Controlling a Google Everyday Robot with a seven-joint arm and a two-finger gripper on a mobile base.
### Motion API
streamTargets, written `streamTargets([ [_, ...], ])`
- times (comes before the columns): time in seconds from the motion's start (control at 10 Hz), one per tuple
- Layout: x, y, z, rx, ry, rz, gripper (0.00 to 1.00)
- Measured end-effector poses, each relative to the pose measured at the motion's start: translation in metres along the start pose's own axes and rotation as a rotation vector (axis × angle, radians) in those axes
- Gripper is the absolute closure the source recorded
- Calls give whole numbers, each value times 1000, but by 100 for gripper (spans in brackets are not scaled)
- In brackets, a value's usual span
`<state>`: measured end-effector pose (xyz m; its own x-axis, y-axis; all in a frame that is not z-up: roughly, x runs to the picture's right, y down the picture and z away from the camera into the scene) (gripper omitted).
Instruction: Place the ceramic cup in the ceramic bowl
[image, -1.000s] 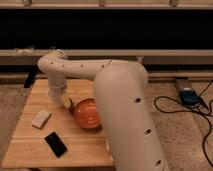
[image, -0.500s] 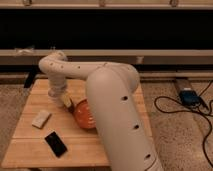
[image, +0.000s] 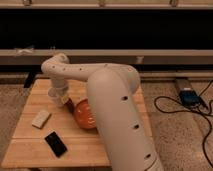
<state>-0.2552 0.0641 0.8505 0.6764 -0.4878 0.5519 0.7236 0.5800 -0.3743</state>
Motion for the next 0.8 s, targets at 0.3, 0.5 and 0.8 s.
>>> streamTargets([
  [0.3,-9,0,-18,75,-31,-7,99],
  [0.5,-14,3,-39,130,-55,-13,100],
  [0.8,-12,21,-78,199,-67,-9,100],
])
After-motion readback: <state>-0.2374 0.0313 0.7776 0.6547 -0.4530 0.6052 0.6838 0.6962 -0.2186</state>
